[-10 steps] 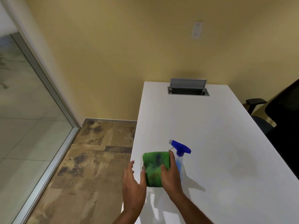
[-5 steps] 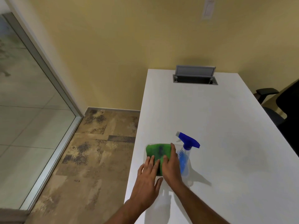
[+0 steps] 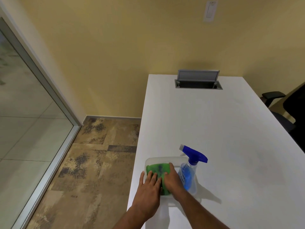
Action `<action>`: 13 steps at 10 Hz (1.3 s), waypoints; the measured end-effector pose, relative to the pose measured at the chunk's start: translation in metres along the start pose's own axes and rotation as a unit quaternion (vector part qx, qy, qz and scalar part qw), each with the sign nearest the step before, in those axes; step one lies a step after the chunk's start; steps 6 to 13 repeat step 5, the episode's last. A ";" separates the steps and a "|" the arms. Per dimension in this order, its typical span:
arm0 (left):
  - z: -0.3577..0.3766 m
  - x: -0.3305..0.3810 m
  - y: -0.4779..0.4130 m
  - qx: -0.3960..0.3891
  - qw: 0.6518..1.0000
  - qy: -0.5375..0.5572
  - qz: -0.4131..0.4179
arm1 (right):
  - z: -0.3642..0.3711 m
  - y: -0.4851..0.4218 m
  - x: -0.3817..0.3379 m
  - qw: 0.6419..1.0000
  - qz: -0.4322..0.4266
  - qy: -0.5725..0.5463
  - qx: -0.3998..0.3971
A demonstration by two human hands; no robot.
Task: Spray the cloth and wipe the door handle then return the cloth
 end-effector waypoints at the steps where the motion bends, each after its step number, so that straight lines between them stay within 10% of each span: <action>1: 0.006 -0.006 -0.007 -0.022 1.000 -0.009 -0.010 | 0.001 -0.011 -0.001 0.998 -0.015 0.055 0.010; 4: 0.011 -0.009 -0.027 -0.081 0.996 -0.025 0.002 | 0.007 -0.003 -0.015 0.963 -0.043 0.259 0.062; 13: -0.015 -0.002 -0.014 -0.002 0.994 -0.083 0.069 | 0.006 0.021 -0.026 0.958 -0.072 0.274 0.033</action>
Point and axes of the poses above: each hand's wrist, its own y-axis away from the middle knuckle, its own z-axis out of the palm, x = y × z, the point moved 7 cm from there along -y, towards the middle knuckle, and after that the axes turned 3 degrees about -x, right-handed, at the moved point
